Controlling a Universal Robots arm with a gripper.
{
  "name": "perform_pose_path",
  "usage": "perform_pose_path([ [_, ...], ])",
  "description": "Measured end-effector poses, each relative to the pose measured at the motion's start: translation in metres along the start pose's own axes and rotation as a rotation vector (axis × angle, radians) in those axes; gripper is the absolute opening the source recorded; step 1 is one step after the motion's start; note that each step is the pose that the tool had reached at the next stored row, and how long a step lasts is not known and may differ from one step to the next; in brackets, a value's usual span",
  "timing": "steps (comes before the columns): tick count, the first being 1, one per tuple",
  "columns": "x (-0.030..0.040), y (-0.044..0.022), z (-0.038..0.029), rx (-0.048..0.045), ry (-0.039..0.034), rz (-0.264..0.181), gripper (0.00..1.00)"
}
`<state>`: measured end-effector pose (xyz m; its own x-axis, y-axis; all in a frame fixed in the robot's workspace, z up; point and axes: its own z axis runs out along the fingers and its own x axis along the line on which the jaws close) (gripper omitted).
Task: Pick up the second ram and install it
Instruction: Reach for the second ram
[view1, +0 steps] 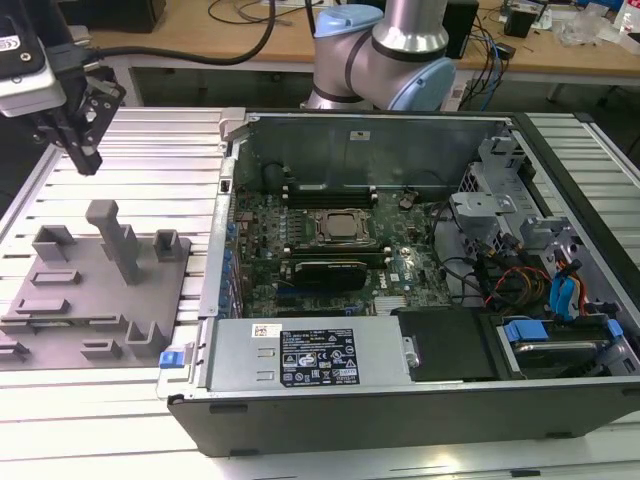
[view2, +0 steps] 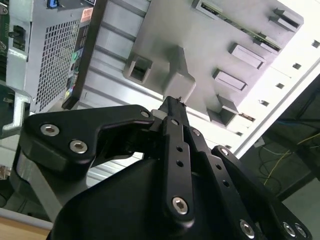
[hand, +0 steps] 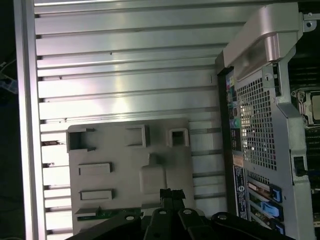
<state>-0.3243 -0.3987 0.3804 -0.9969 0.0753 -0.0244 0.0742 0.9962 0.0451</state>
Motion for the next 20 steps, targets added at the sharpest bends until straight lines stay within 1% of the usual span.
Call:
perform_pose_path([
  [2, 0.0041, -0.0003, 0.0003, 0.0000, 0.0000, 0.000, 0.11],
  [3, 0.0076, -0.0006, 0.0006, 0.0000, 0.0000, 0.000, 0.11],
  [6, 0.0152, -0.0012, 0.0014, 0.0000, -0.0001, 0.000, 0.11],
  [8, 0.0177, -0.0014, 0.0016, 0.0000, 0.0000, 0.000, 0.11],
  [11, 0.0294, -0.0023, 0.0023, 0.0000, 0.0000, 0.000, 0.11],
  [12, 0.0314, -0.0025, 0.0024, 0.0000, 0.0000, 0.000, 0.11],
  [15, 0.0355, -0.0034, 0.0026, 0.0001, 0.0001, 0.000, 0.11],
  [17, 0.0385, -0.0074, 0.0026, 0.0001, 0.0001, 0.000, 0.11],
  [20, 0.0408, -0.0097, 0.0027, 0.0000, 0.0000, 0.000, 0.11],
])
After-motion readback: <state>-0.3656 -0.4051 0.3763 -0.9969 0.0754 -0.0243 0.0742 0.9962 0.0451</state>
